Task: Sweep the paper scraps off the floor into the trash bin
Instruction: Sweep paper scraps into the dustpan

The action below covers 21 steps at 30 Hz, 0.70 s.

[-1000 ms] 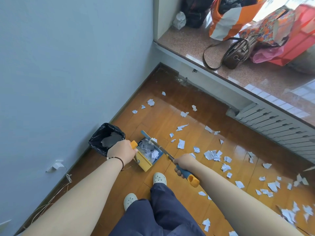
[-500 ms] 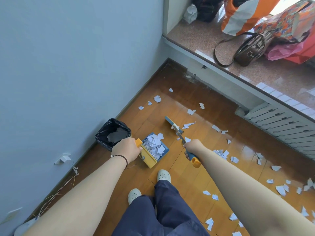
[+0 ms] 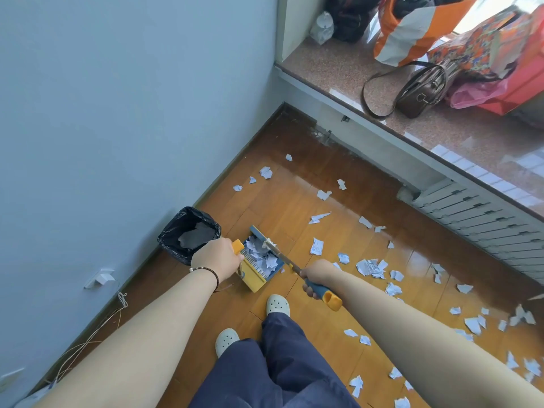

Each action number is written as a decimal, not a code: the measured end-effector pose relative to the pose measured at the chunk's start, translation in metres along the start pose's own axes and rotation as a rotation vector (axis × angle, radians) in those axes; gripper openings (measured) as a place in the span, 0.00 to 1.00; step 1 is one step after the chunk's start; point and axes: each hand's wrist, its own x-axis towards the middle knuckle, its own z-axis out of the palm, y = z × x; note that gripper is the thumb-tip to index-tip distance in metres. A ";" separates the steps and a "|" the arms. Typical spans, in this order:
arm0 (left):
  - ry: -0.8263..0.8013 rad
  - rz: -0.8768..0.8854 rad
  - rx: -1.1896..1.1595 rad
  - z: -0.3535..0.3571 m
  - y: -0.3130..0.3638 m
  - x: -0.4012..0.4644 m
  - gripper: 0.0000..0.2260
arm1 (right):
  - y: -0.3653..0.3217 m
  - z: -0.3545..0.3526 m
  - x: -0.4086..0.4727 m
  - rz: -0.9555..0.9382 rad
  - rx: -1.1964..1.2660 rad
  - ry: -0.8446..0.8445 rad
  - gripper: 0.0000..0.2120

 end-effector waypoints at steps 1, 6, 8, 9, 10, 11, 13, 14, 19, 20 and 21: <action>0.001 0.001 -0.004 0.000 -0.001 0.000 0.13 | 0.000 -0.005 -0.004 0.005 0.017 0.001 0.07; -0.001 0.008 -0.024 0.001 -0.012 -0.003 0.14 | 0.006 -0.028 -0.021 -0.017 0.012 0.036 0.07; 0.005 0.006 -0.034 0.001 -0.019 -0.005 0.14 | 0.009 -0.033 -0.024 -0.021 -0.008 0.049 0.09; 0.009 0.004 -0.036 0.001 -0.023 -0.006 0.14 | 0.011 -0.035 -0.021 -0.026 -0.013 0.063 0.10; 0.017 -0.001 -0.038 0.001 -0.029 -0.008 0.14 | 0.011 -0.034 -0.021 -0.029 -0.014 0.075 0.10; 0.025 -0.003 -0.041 0.002 -0.035 -0.009 0.14 | 0.013 -0.034 -0.018 -0.029 -0.003 0.088 0.11; 0.039 -0.006 -0.042 0.005 -0.047 -0.012 0.14 | 0.014 -0.032 -0.013 -0.024 0.023 0.112 0.10; 0.035 -0.004 -0.045 0.005 -0.052 -0.014 0.14 | 0.015 -0.028 -0.014 -0.025 0.036 0.126 0.09; 0.049 0.005 -0.066 0.000 -0.075 -0.025 0.14 | 0.025 -0.005 -0.009 -0.033 0.076 0.171 0.08; 0.054 0.005 -0.076 -0.001 -0.083 -0.029 0.14 | 0.027 0.003 -0.008 -0.026 0.055 0.186 0.08; 0.056 0.009 -0.082 -0.002 -0.086 -0.030 0.14 | 0.030 0.007 -0.005 -0.032 0.032 0.208 0.07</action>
